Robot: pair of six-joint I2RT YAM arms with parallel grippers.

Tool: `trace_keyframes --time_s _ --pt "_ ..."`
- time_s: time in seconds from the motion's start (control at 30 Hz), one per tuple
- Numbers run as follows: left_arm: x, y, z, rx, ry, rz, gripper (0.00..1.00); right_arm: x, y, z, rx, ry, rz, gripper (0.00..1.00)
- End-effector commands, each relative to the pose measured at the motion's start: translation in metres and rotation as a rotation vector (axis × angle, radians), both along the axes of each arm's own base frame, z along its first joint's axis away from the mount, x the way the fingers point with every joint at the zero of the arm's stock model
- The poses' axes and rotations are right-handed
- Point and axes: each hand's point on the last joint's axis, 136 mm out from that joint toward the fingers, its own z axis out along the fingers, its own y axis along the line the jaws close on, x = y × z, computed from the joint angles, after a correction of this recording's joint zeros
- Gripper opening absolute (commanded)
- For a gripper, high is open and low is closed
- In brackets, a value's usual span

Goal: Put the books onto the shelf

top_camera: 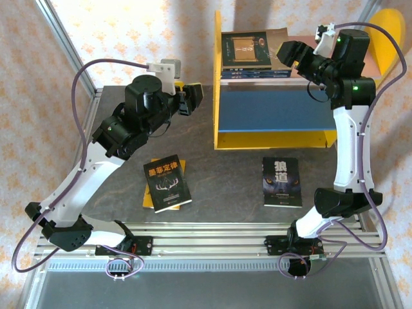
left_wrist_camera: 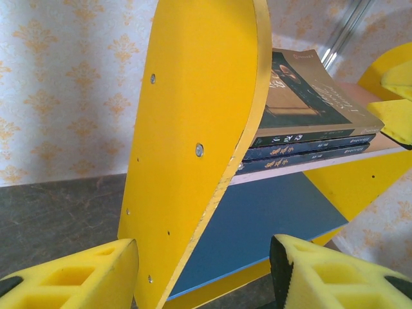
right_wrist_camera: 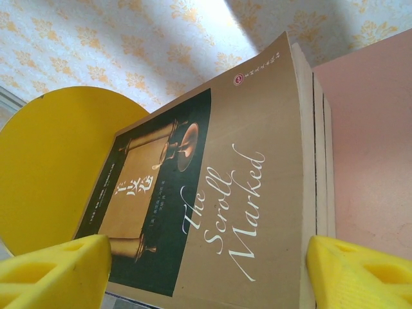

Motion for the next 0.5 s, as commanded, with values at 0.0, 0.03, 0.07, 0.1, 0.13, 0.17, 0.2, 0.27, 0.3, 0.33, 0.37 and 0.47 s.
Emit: trace_keyframes --time_s 0.0,0.03,0.07,0.1,0.13,0.17,0.2,0.27,0.3,0.33,0.37,0.47 --pt "0.001 0.009 0.006 -0.004 -0.024 0.034 0.56 -0.002 -0.002 0.003 -0.028 -0.015 -0.018 0.79" --pt "0.0 0.011 0.005 0.002 -0.022 0.038 0.56 -0.002 -0.006 0.002 -0.043 -0.015 -0.041 0.79" --pt "0.0 0.013 0.003 0.013 -0.017 0.044 0.56 -0.004 -0.011 0.002 -0.058 -0.017 -0.059 0.79" --pt "-0.001 0.015 0.001 0.023 -0.015 0.049 0.55 -0.006 -0.014 0.003 -0.068 -0.018 -0.075 0.79" --pt "-0.002 0.019 -0.002 0.036 -0.009 0.062 0.55 -0.01 -0.018 0.005 -0.081 -0.024 -0.09 0.79" --pt "-0.004 0.023 -0.005 0.05 -0.003 0.076 0.56 -0.013 -0.022 0.005 -0.094 -0.027 -0.105 0.78" --pt "-0.005 0.027 -0.008 0.059 0.001 0.086 0.55 -0.018 -0.025 0.007 -0.104 -0.031 -0.116 0.79" --pt "-0.008 0.034 -0.017 0.083 0.019 0.105 0.56 -0.029 -0.033 0.009 -0.126 -0.04 -0.149 0.79" --pt "-0.01 0.037 -0.02 0.09 0.027 0.111 0.56 -0.034 -0.036 0.009 -0.133 -0.043 -0.159 0.79" --pt "-0.012 0.041 -0.026 0.102 0.04 0.12 0.56 -0.041 -0.038 0.009 -0.143 -0.045 -0.168 0.79" --pt "-0.013 0.044 -0.033 0.114 0.057 0.129 0.56 -0.047 -0.039 0.007 -0.153 -0.044 -0.176 0.79" --pt "-0.018 0.055 -0.063 0.15 0.127 0.166 0.56 -0.068 -0.044 -0.006 -0.175 -0.028 -0.201 0.78"
